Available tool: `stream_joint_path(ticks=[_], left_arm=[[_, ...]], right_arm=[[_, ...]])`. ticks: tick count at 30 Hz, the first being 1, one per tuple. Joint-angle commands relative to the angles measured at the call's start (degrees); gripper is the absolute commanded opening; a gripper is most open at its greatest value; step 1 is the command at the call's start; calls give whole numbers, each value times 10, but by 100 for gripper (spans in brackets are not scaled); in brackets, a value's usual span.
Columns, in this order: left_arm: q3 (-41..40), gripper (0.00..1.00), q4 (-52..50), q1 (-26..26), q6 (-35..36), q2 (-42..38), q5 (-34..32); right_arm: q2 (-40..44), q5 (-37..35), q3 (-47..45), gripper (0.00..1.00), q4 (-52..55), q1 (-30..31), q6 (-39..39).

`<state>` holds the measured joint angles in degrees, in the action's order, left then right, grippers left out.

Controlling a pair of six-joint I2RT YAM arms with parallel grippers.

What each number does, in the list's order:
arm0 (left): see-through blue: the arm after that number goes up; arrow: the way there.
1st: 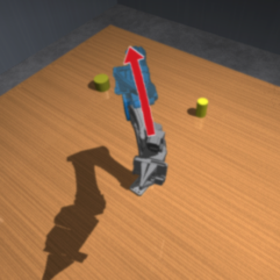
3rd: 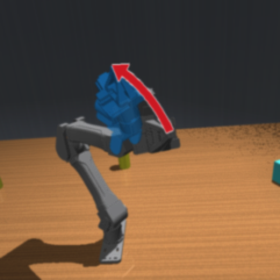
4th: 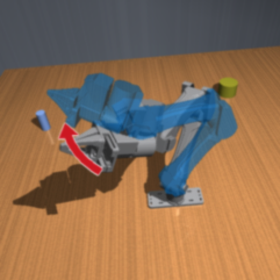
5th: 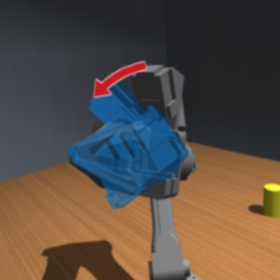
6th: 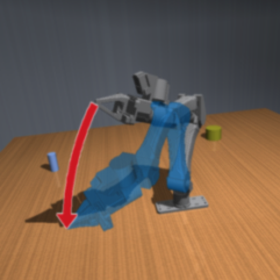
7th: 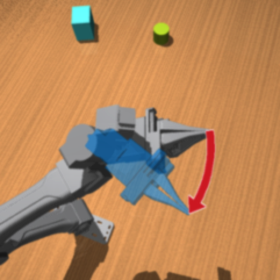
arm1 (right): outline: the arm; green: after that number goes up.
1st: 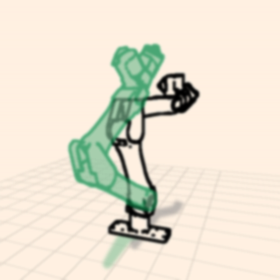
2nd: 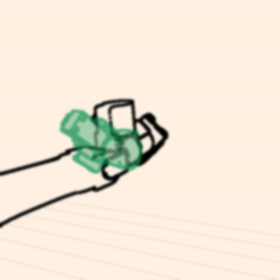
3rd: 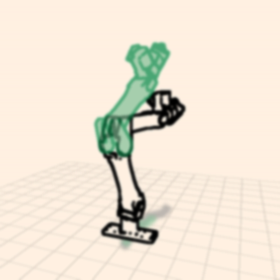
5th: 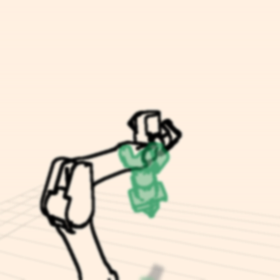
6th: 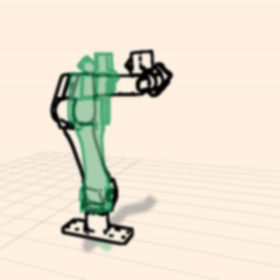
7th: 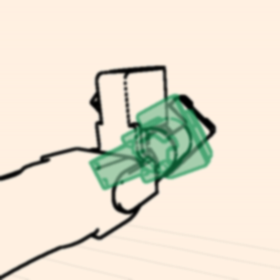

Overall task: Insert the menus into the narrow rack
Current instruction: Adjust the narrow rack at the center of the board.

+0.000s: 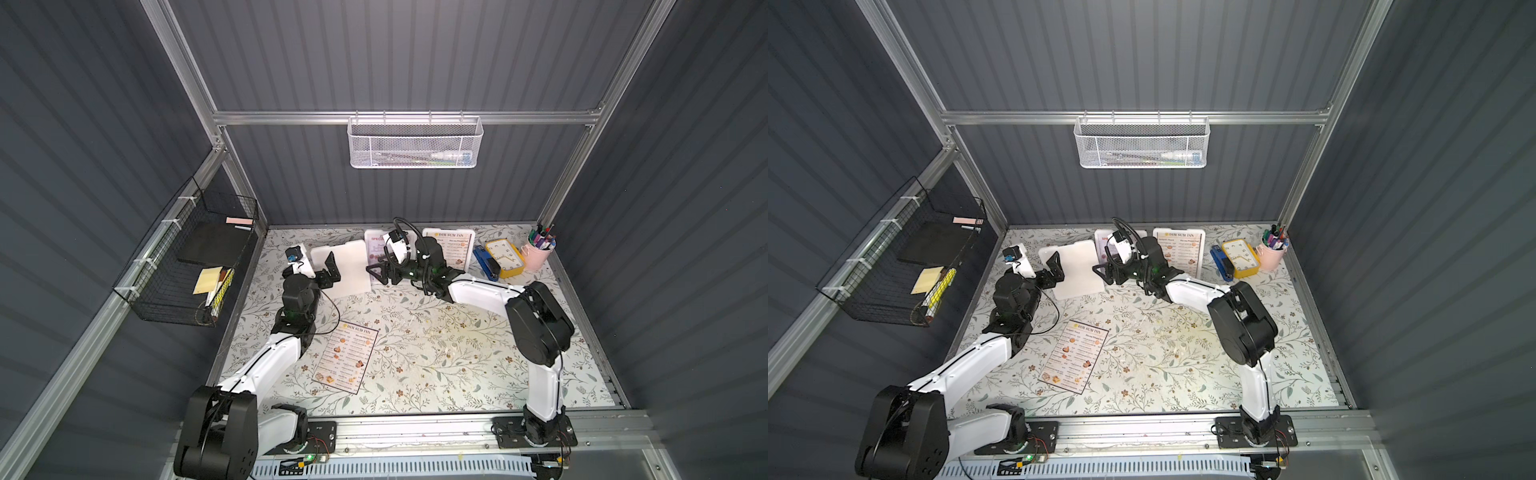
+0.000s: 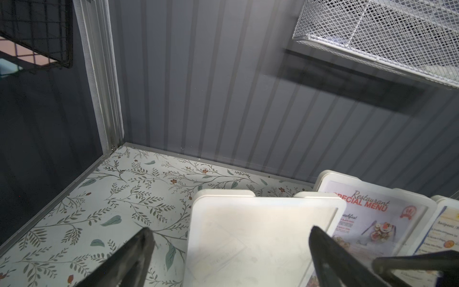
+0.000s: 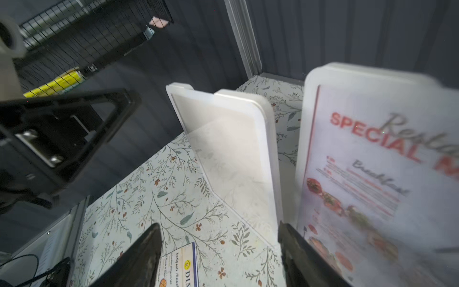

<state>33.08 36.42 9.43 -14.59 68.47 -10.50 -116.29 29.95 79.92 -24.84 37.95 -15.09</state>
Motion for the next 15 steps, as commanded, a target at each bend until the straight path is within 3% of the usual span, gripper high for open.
stream_joint_path(ticks=[1, 7, 15], left_arm=[[-8, 99, 15, -4, -5, -18, -1], [-11, 99, 13, -4, -5, -25, 3], [-12, 99, 16, -5, -5, -26, 6]], right_arm=[[-41, 35, 62, 76, 18, 6, 16], [-96, 43, 148, 76, 70, 13, 24], [-106, 42, 166, 75, 86, 21, 36]])
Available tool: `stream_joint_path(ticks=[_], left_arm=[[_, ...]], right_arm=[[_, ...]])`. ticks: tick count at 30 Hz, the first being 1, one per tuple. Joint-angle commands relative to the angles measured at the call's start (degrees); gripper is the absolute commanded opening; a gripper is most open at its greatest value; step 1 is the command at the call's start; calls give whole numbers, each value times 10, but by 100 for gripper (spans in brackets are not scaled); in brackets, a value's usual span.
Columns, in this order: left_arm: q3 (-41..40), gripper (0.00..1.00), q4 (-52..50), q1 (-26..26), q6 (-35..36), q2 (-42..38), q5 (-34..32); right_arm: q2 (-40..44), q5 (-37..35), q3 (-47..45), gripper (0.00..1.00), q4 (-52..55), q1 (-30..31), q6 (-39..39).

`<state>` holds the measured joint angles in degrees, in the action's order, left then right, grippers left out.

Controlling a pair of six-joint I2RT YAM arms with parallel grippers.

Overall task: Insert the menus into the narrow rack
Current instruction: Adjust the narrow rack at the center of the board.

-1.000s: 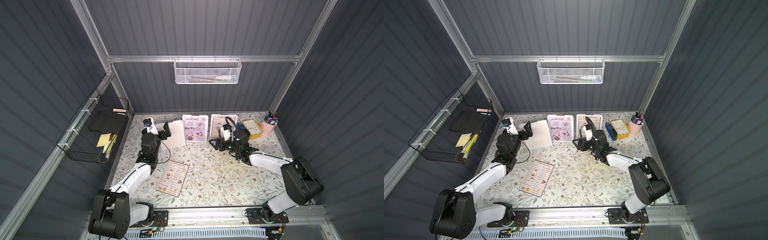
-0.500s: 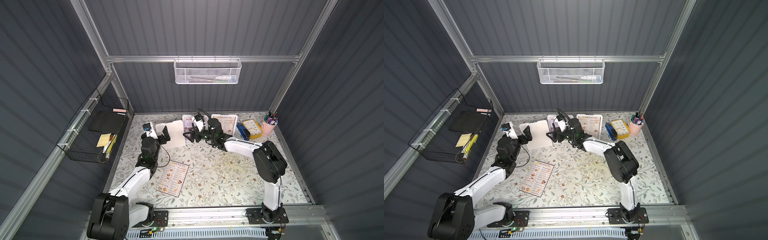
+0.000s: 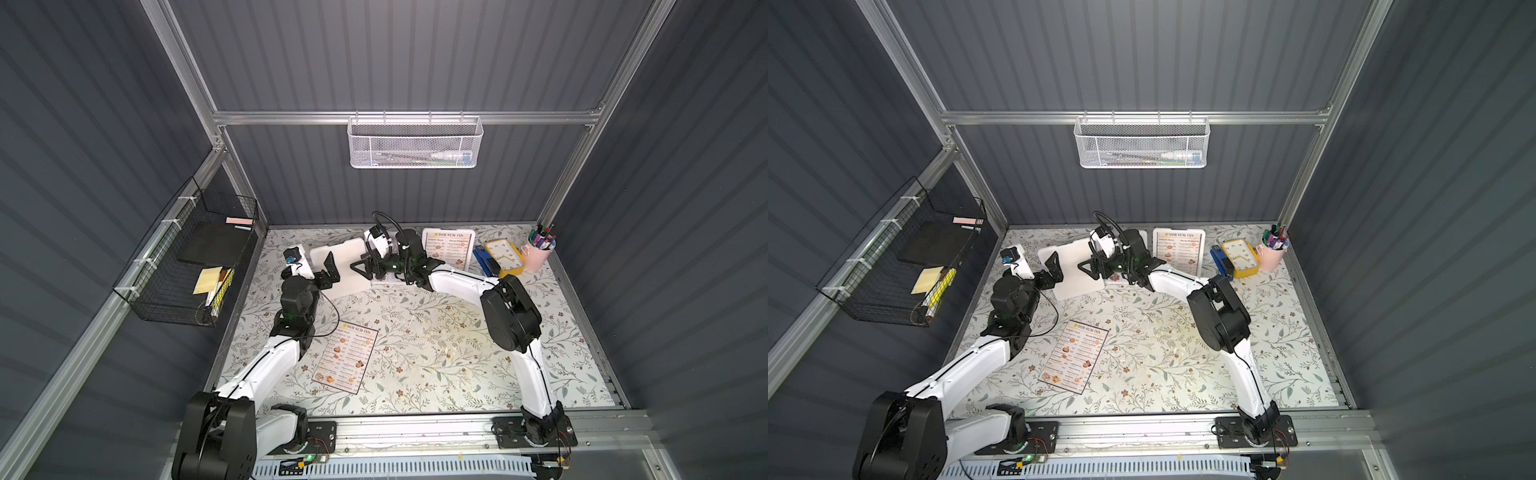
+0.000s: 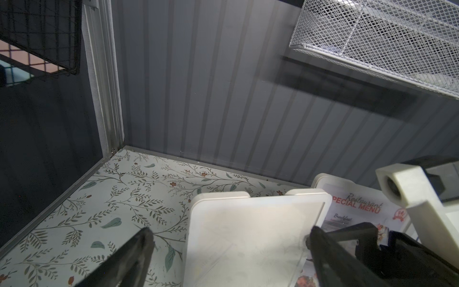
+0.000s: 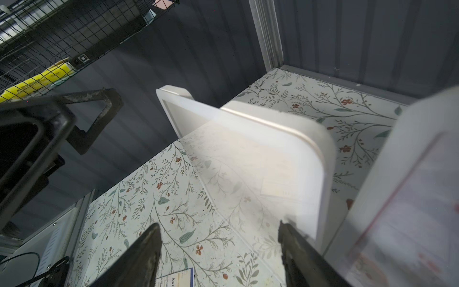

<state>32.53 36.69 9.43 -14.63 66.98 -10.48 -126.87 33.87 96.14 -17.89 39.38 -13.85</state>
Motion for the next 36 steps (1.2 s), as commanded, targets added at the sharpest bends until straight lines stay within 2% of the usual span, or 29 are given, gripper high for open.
stream_joint_path(ticks=[1, 6, 14, 18, 27, 31, 36], left_arm=[[-7, 99, 13, -5, -5, -12, 7], [-1, 99, 13, -5, -5, -6, 9], [8, 99, 9, -5, -5, -1, 13], [14, 99, 7, -5, -5, 5, 16], [16, 99, 6, -5, -4, 6, 16], [15, 99, 6, -5, -4, 5, 15], [16, 99, 8, -5, -4, 8, 15]], right_arm=[[8, -7, -8, 76, 11, 7, 27], [43, -71, -42, 79, 2, 1, 37], [36, -109, -27, 80, 17, -5, 39], [13, -92, 6, 81, 33, -7, 35], [-29, 23, 64, 80, 34, -2, 20], [-21, 47, 51, 80, 23, 2, 21], [13, 84, -8, 79, -31, 7, 14]])
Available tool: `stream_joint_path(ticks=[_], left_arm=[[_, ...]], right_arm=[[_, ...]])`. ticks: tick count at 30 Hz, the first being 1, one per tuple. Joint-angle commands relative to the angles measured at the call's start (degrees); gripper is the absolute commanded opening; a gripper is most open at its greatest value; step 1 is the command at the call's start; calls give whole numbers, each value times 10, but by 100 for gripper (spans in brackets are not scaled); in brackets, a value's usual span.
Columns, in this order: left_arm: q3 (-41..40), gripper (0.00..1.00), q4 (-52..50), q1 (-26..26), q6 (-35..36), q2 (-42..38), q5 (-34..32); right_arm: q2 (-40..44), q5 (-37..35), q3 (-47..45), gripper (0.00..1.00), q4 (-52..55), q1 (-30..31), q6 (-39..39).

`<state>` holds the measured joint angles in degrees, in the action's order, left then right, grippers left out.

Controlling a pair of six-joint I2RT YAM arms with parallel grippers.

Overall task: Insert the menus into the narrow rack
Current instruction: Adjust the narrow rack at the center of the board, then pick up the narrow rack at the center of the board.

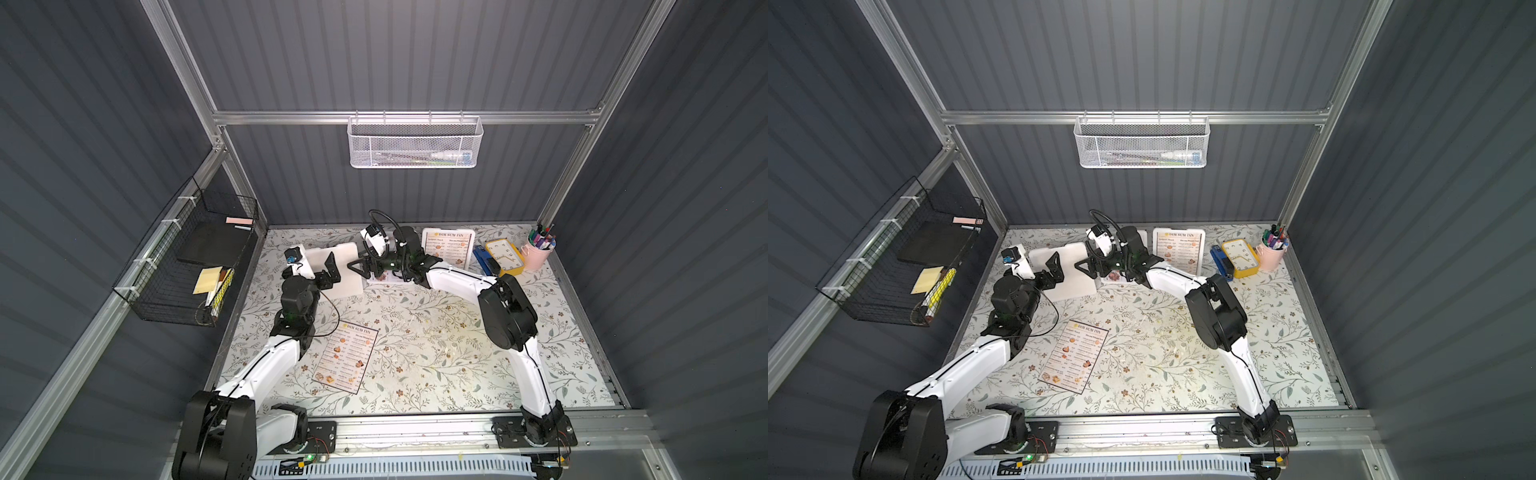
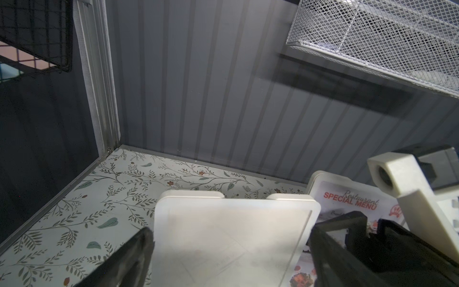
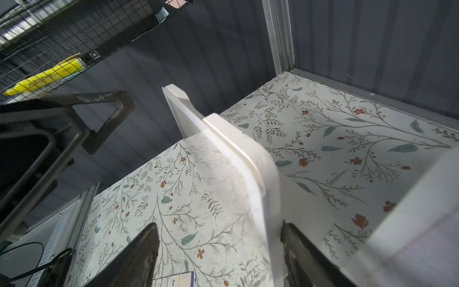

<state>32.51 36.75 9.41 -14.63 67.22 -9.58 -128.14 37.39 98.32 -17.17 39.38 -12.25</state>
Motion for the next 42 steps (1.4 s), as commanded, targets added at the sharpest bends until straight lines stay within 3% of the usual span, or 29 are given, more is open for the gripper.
stream_joint_path(ticks=[1, 5, 13, 21, 28, 38, 42], left_arm=[[16, 99, 7, -4, -4, 6, 7], [15, 99, 6, -4, -5, 2, 8], [11, 99, 2, -4, -6, -12, 7], [11, 99, 0, -4, -7, -13, 12], [11, 99, -12, -4, -9, -32, 18], [8, 99, -31, -4, -12, -60, 26], [6, 99, -40, -4, -13, -77, 26]], right_arm=[[31, 54, -39, 79, -49, 8, -4], [48, 49, -58, 79, -60, 11, -3], [41, -56, -43, 80, -12, 11, 19], [-4, -2, 11, 75, -5, 15, 4], [-10, 26, 25, 57, -11, 24, 5], [-8, 44, 25, 17, -19, 25, -9], [0, 57, 18, 9, -27, 25, -18]])
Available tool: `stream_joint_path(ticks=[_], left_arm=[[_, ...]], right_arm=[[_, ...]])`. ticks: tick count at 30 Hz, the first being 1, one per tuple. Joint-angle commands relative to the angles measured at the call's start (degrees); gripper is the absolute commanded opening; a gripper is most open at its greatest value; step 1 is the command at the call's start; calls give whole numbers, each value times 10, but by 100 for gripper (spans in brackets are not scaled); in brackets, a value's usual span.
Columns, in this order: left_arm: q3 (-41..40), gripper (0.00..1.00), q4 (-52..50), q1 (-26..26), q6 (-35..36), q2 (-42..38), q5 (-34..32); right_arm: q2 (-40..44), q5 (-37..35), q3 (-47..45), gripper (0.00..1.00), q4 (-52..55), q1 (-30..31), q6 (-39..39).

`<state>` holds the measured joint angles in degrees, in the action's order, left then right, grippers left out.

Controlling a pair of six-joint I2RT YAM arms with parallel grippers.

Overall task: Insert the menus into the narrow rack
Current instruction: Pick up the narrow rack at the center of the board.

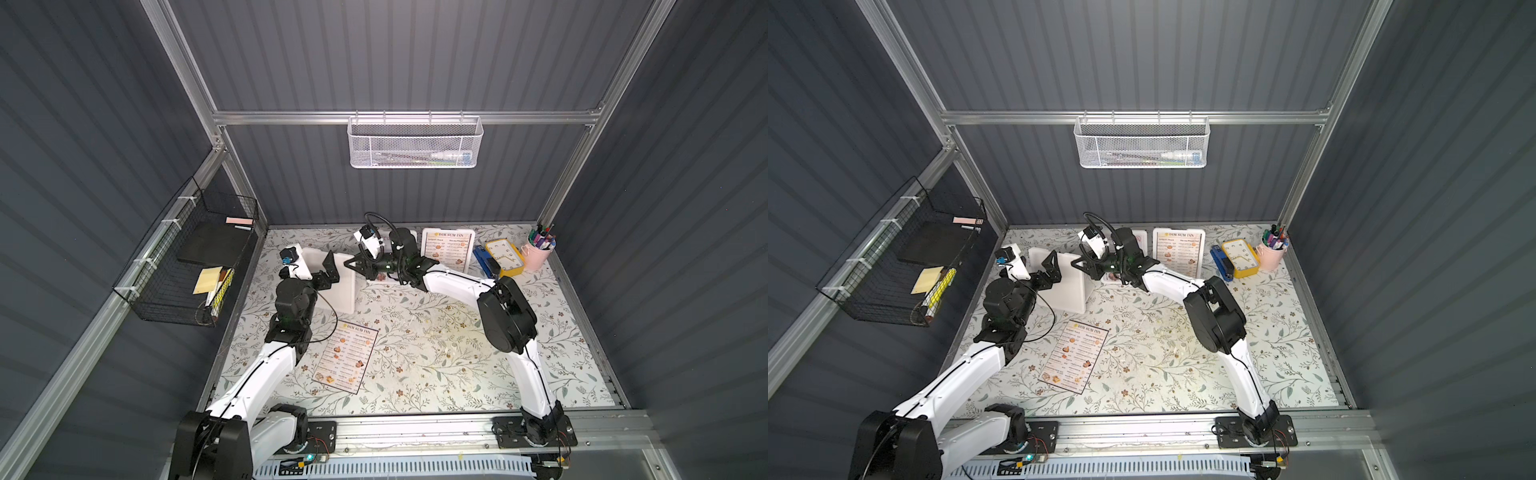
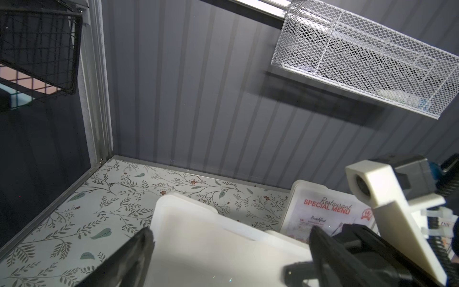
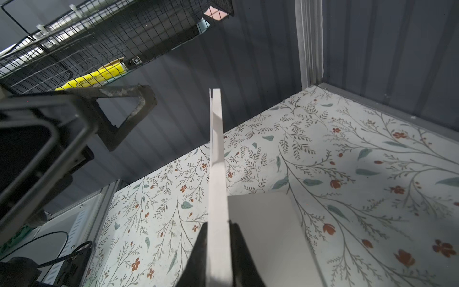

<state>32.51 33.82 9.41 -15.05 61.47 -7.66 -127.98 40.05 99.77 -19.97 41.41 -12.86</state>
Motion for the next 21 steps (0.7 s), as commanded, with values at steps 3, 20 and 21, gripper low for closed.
stream_joint_path(ticks=[3, 20, 21], left_arm=[[5, 99, -19, -4, -10, -33, 6], [7, 99, -67, -4, -28, -112, 67], [7, 99, -67, -4, -32, -113, 72]], right_arm=[[13, 42, -13, 7, -12, 5, -20], [342, 40, -355, 1, -27, 6, 59], [365, 34, -380, 0, -26, 5, 67]])
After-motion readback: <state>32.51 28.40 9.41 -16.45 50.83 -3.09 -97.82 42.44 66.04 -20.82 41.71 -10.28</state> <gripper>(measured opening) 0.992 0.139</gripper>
